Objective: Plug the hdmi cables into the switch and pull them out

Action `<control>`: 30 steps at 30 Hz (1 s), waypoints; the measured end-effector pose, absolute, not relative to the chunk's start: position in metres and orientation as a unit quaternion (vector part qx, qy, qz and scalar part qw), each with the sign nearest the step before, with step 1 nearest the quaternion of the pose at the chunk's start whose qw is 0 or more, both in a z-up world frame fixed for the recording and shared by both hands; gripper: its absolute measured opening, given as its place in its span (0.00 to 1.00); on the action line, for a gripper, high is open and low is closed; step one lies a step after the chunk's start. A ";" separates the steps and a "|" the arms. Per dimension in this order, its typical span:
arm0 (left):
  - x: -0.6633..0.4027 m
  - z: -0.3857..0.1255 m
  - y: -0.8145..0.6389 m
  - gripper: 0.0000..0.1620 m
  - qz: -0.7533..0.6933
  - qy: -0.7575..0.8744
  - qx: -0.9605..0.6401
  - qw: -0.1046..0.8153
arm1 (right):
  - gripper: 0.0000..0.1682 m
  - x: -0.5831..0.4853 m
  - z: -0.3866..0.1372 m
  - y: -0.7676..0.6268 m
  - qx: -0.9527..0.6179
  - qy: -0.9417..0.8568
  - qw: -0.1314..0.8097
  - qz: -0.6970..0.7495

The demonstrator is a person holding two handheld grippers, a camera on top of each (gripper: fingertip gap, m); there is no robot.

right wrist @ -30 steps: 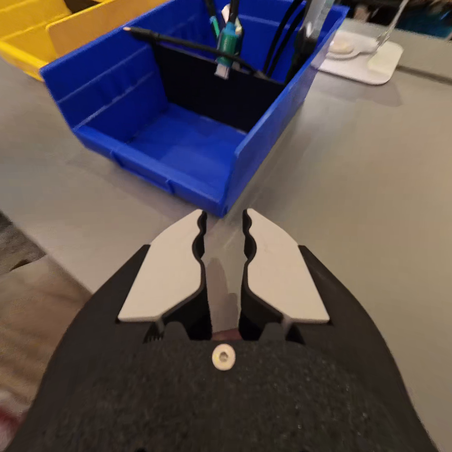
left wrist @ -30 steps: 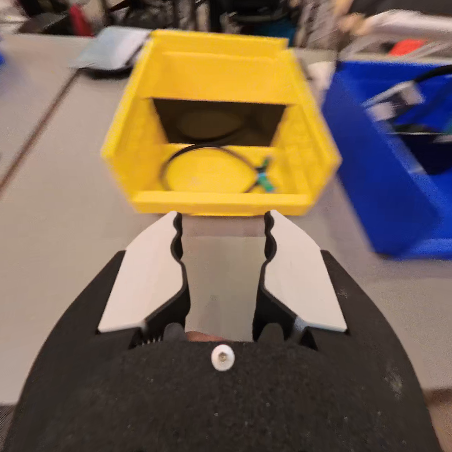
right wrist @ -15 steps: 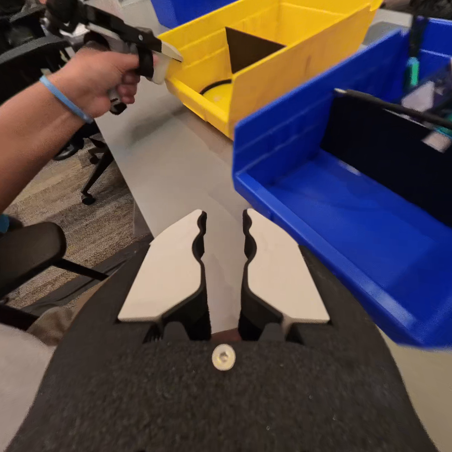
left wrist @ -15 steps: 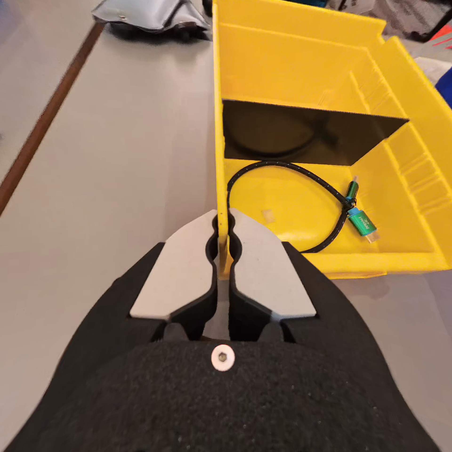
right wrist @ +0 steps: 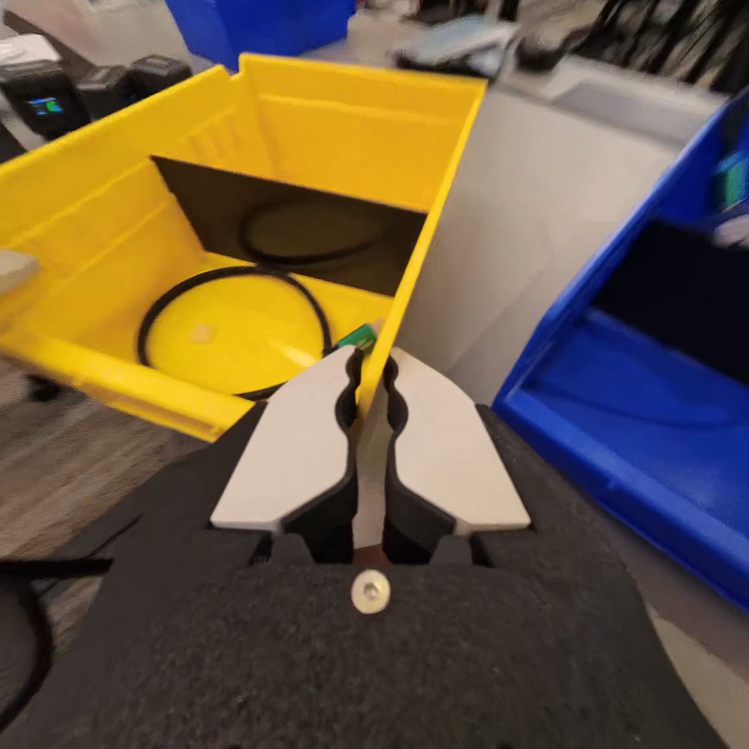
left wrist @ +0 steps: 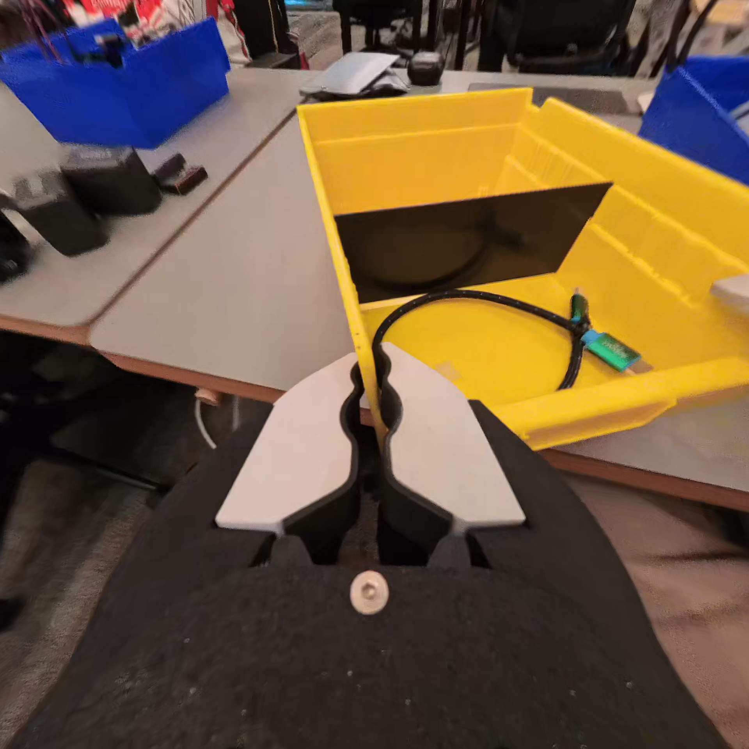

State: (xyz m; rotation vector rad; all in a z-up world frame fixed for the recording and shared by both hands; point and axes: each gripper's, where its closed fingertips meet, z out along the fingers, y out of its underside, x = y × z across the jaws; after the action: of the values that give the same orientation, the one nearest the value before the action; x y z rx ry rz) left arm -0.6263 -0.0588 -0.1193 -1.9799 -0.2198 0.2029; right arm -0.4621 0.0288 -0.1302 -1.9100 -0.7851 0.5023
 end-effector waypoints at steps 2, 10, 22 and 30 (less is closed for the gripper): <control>-0.617 -0.091 -0.059 0.03 0.096 -0.073 -0.819 0.561 | 0.04 -0.452 -0.109 0.030 -0.779 -0.314 0.509 0.188; -0.511 0.027 -0.013 0.03 0.082 -0.006 -0.724 0.685 | 0.03 -0.344 0.027 0.054 -0.704 -0.224 0.653 0.167; -0.138 -0.013 0.135 0.03 -0.155 0.201 -0.722 0.644 | 0.04 0.034 0.014 0.091 -0.738 -0.022 0.674 -0.020; -0.028 -0.101 0.150 0.07 -0.165 0.231 -0.767 0.576 | 0.02 0.156 -0.102 0.130 -0.809 0.043 0.586 0.014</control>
State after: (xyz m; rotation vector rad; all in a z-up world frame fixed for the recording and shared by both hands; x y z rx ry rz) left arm -0.0276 0.1497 -0.1011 -1.7949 0.5418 -0.3867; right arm 0.1563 0.1302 -0.1022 -1.8865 0.0992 0.0333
